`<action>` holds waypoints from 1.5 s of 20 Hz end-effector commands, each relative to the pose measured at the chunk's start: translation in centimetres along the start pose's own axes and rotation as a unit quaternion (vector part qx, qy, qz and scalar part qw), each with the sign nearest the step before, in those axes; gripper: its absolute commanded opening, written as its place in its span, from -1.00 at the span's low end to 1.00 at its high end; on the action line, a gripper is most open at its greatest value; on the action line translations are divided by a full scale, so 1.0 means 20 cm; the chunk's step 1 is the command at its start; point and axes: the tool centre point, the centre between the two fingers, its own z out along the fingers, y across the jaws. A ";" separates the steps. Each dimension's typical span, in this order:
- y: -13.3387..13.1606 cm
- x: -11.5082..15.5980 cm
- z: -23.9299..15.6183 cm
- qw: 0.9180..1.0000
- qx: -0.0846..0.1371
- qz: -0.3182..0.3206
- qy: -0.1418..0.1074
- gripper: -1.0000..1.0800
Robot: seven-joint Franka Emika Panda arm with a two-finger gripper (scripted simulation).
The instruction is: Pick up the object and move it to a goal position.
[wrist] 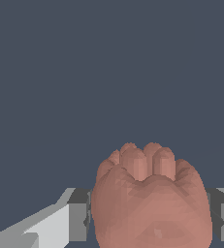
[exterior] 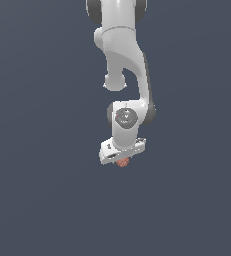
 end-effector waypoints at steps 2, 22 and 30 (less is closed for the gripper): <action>0.00 0.00 0.00 1.000 0.000 0.000 0.000 -1.00; 0.05 0.16 -0.46 1.000 0.000 0.000 0.000 -1.00; 0.08 0.27 -0.74 1.000 0.000 0.000 0.000 -1.00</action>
